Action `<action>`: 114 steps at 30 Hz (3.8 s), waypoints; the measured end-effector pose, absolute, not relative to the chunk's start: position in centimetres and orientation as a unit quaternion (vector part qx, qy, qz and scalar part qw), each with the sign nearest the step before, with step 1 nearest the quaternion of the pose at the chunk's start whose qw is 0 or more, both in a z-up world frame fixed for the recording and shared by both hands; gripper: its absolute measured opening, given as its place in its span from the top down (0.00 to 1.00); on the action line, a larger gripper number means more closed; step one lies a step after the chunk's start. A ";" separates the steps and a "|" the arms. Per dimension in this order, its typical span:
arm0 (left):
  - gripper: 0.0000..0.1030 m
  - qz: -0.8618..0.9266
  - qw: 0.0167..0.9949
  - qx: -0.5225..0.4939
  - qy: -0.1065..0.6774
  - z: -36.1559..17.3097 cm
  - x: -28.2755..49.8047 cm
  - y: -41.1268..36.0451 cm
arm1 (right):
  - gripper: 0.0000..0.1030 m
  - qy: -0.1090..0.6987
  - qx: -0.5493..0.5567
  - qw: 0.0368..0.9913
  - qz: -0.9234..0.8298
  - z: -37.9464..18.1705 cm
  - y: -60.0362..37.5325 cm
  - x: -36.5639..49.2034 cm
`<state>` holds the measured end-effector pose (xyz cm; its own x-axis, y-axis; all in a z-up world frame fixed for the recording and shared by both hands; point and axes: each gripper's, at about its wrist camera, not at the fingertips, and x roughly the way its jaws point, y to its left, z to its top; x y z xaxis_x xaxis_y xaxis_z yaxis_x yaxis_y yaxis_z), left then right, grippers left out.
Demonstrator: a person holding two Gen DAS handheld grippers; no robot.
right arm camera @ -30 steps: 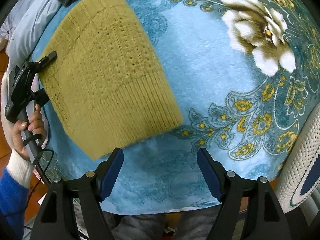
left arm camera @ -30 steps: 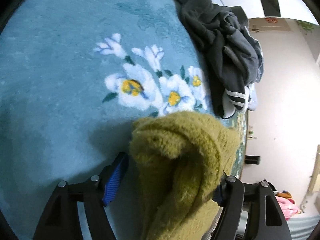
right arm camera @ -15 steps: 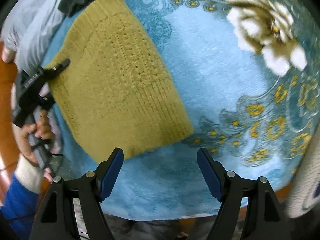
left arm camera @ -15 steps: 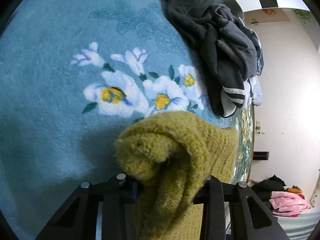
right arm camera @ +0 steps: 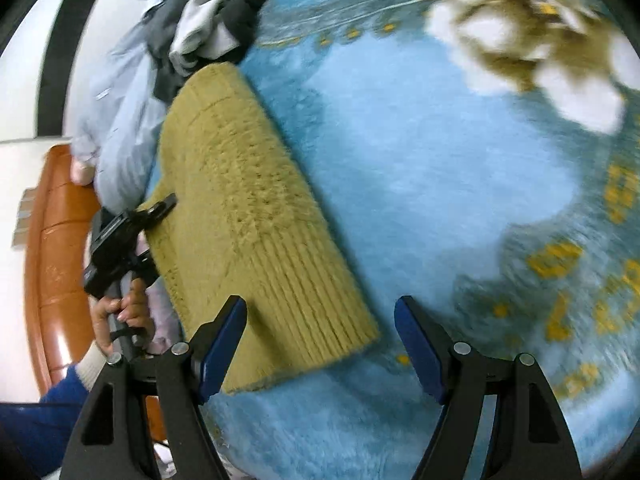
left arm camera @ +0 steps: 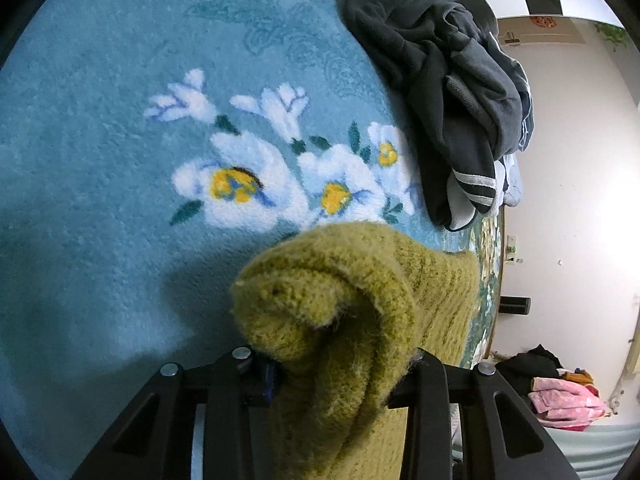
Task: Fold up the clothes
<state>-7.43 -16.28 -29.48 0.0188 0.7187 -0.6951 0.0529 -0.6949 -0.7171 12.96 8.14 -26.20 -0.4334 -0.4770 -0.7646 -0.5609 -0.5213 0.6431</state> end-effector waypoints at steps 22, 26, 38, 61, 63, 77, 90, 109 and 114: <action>0.61 0.658 0.236 -0.635 -0.329 -29.0 -6.0 -16.9 | 0.61 0.552 -0.515 -0.106 0.647 -27.4 7.2 7.1; 0.63 0.666 0.226 -0.625 -0.339 -28.4 -5.1 -17.0 | 0.65 0.510 -0.548 -0.132 0.650 -26.4 8.4 4.8; 0.64 0.655 0.186 -0.610 -0.406 -27.3 1.6 -15.6 | 0.67 0.330 -0.654 -0.234 0.639 -23.1 14.3 -10.5; 0.21 0.682 0.220 -0.641 -0.276 -20.3 -1.7 -18.0 | 0.33 0.534 -0.488 -0.048 0.688 -26.3 13.2 3.9; 0.19 0.685 0.238 -0.640 -0.255 -20.9 -2.8 -18.0 | 0.33 0.535 -0.491 -0.044 0.687 -27.2 12.3 4.1; 0.19 0.597 0.340 -0.682 -0.253 -29.4 -9.3 -12.7 | 0.22 0.559 -0.437 -0.048 0.703 -28.7 11.6 3.0; 0.20 0.571 0.373 -0.691 -0.241 -29.7 -9.6 -11.5 | 0.22 0.543 -0.436 -0.083 0.713 -28.7 11.3 1.1; 0.34 0.583 0.374 -0.689 -0.214 -29.5 -10.2 -11.3 | 0.35 0.566 -0.415 -0.130 0.700 -29.3 10.3 -0.8; 0.35 0.576 0.367 -0.694 -0.230 -30.1 -10.2 -11.8 | 0.34 0.568 -0.424 -0.084 0.700 -28.2 11.4 1.9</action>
<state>-10.19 -11.83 -30.05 0.2309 0.7412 -0.6304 -0.1036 -0.6255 -0.7733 1.90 11.37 -28.22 -0.6262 -0.5989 -0.4992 -0.3647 -0.3409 0.8665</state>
